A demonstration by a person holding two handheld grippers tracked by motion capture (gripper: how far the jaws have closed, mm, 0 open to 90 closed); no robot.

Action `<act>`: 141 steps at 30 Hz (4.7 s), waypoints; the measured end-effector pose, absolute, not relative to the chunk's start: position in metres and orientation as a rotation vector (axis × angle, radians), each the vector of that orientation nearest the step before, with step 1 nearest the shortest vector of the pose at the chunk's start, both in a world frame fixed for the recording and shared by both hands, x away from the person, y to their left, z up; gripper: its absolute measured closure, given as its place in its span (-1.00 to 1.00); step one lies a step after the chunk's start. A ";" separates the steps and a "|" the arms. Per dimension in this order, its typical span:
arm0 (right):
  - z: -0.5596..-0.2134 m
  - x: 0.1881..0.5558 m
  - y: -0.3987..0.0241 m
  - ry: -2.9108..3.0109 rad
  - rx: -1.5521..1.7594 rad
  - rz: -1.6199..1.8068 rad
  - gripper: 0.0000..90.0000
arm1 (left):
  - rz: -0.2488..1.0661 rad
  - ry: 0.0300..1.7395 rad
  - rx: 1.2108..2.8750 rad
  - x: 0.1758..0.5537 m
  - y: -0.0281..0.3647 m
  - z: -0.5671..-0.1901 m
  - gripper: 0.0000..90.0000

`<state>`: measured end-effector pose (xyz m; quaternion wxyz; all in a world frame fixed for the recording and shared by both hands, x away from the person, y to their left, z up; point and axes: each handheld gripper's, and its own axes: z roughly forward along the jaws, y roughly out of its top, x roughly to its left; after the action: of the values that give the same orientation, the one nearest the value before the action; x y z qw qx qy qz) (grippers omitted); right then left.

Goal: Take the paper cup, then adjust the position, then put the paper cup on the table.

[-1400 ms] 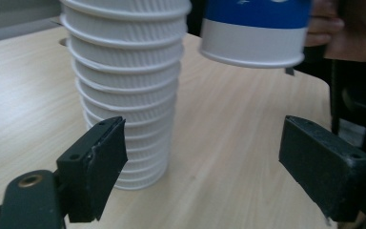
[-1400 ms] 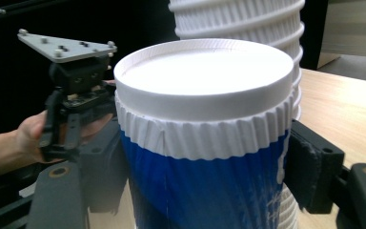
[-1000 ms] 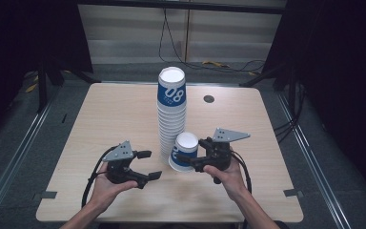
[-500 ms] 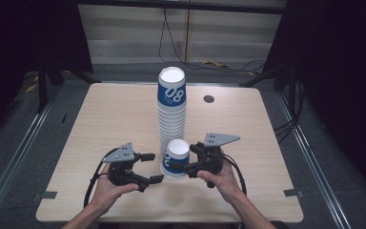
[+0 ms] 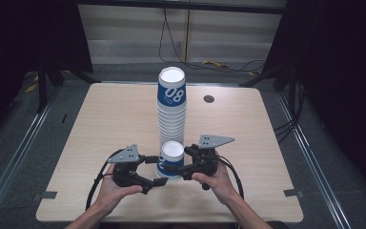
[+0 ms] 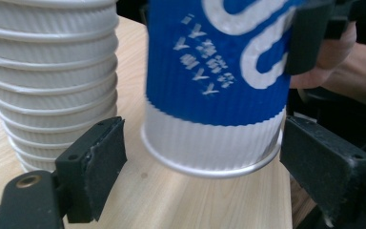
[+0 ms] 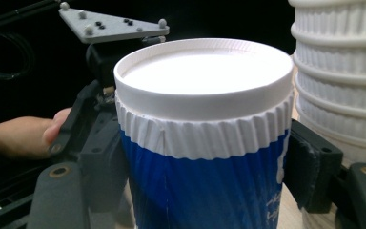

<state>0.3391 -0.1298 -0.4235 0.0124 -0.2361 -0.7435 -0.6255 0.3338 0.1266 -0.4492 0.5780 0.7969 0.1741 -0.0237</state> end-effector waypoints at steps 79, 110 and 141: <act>-0.421 0.336 -0.138 -2.587 -0.759 -1.521 -0.65 | -0.023 0.465 2.102 0.340 0.136 -0.457 -0.57; -0.432 0.333 -0.127 -2.731 -0.634 -1.276 -0.61 | -0.009 0.362 2.341 0.339 0.124 -0.460 -0.56; -0.430 0.333 -0.118 -2.940 -0.493 -0.983 -0.54 | 0.060 0.154 2.605 0.344 0.092 -0.436 -0.55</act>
<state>0.3325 -0.1181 -0.4297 0.0012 -0.1572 -0.9366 -0.3133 0.3438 0.0922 -0.4361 0.2625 0.9630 0.0571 0.0222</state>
